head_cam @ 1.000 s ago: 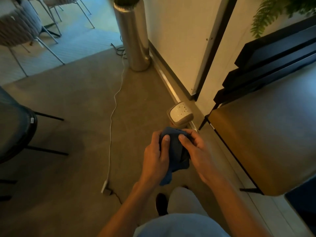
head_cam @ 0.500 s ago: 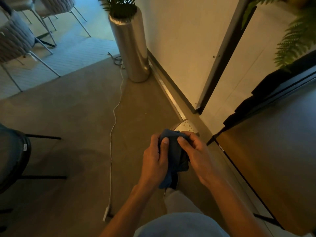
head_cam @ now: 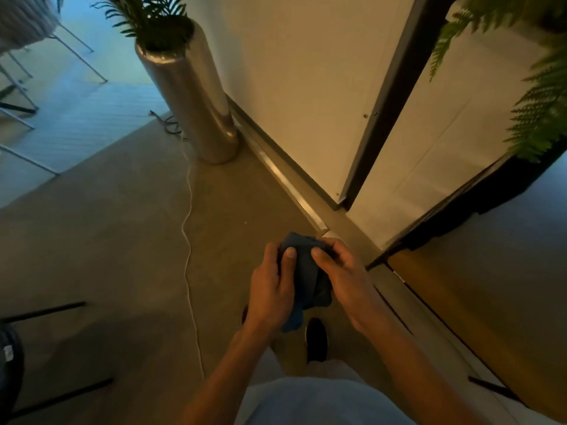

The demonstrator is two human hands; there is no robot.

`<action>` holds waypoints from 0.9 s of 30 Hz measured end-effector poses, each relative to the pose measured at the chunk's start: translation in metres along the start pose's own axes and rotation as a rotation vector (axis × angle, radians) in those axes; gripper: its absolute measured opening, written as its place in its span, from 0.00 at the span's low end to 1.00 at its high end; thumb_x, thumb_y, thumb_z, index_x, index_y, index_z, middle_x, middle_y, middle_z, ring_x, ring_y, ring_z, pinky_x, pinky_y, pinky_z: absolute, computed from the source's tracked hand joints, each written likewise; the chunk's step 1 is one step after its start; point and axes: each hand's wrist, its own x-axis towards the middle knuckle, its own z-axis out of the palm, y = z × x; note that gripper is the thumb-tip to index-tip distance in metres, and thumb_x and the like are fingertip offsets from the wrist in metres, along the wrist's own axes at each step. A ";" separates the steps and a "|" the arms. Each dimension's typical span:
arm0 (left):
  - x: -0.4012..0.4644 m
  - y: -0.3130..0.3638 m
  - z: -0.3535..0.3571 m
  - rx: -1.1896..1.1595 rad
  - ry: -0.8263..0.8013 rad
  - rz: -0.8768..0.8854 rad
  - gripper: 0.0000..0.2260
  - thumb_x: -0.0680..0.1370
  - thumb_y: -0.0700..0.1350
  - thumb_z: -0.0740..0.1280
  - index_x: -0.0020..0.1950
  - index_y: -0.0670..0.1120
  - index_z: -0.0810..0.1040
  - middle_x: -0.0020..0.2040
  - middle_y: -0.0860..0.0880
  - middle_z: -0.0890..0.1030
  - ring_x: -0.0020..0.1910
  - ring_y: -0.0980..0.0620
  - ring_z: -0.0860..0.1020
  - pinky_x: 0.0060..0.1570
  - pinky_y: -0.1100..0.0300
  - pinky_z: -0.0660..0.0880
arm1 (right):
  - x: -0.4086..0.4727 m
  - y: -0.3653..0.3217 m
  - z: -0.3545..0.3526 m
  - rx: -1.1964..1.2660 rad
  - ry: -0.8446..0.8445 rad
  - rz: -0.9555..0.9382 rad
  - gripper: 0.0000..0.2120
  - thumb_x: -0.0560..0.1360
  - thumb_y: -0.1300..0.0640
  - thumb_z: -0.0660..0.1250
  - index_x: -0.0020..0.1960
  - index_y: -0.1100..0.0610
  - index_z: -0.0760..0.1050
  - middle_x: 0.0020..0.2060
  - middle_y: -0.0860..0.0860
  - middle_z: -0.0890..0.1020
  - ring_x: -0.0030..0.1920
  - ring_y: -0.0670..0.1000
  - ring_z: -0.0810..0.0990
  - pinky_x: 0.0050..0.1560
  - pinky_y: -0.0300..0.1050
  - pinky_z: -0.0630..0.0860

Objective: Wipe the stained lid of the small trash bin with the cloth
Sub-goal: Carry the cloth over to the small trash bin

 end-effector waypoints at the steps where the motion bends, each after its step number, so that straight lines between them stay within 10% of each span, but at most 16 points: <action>1: 0.009 -0.005 -0.002 0.000 -0.029 0.003 0.11 0.84 0.58 0.56 0.47 0.55 0.70 0.37 0.55 0.76 0.30 0.56 0.73 0.27 0.62 0.69 | 0.006 0.000 0.004 0.005 0.030 -0.001 0.08 0.80 0.52 0.63 0.58 0.50 0.75 0.52 0.52 0.82 0.52 0.49 0.83 0.52 0.48 0.81; 22: 0.142 -0.068 -0.104 0.088 -0.599 0.123 0.07 0.84 0.54 0.57 0.52 0.54 0.73 0.45 0.68 0.77 0.42 0.65 0.77 0.36 0.74 0.70 | 0.073 0.021 0.142 0.349 0.576 0.033 0.05 0.80 0.56 0.64 0.54 0.54 0.76 0.44 0.45 0.84 0.47 0.45 0.84 0.44 0.37 0.79; 27: 0.127 -0.072 -0.116 0.060 -0.654 0.111 0.08 0.84 0.54 0.58 0.54 0.55 0.75 0.44 0.58 0.78 0.43 0.62 0.78 0.38 0.71 0.72 | 0.058 0.035 0.155 0.386 0.622 0.025 0.05 0.80 0.57 0.65 0.55 0.54 0.77 0.46 0.47 0.84 0.49 0.47 0.84 0.47 0.40 0.79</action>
